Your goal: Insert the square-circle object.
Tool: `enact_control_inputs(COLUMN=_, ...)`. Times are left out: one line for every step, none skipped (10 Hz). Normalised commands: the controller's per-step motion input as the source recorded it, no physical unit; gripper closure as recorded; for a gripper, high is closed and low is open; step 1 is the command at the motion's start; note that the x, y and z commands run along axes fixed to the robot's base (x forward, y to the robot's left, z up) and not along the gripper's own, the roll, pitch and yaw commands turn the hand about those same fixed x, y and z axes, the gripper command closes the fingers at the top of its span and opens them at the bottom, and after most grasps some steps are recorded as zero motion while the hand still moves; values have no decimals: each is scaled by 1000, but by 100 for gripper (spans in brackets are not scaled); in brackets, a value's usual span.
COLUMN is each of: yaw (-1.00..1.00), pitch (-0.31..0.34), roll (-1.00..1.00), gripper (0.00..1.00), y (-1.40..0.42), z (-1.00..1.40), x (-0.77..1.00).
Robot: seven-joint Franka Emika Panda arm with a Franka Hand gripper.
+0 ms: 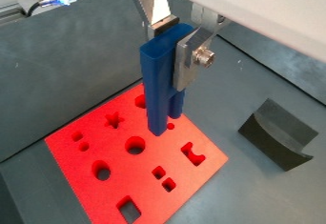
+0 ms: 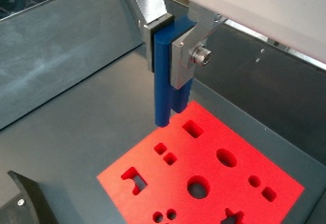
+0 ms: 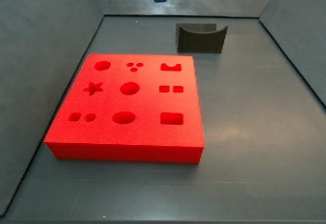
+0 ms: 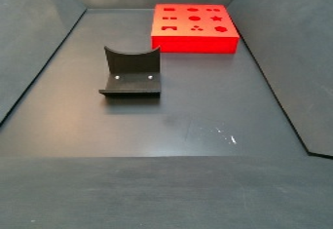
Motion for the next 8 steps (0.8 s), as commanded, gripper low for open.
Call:
enact_control_inputs(yaw=0, pitch=67, roll=-31, gripper=100, y=0, z=-100, x=0)
enact_control_inputs(yaw=0, pitch=0, roll=0, gripper=100, y=-31, z=0, x=0)
enact_control_inputs(yaw=-780, pitch=0, roll=-43, gripper=100, y=34, z=-334, x=-451)
enact_control_inputs(yaw=-1000, pitch=0, roll=0, gripper=100, y=0, z=-377, x=0)
enact_control_inputs(yaw=-1000, pitch=0, roll=0, gripper=100, y=0, z=-389, x=0)
enact_control_inputs(yaw=-1000, pitch=0, roll=0, gripper=100, y=0, z=-394, x=0)
enact_control_inputs(yaw=-1000, pitch=0, roll=0, gripper=100, y=0, z=-400, x=0)
enact_control_inputs(yaw=-1000, pitch=0, roll=0, gripper=100, y=0, z=-406, x=0)
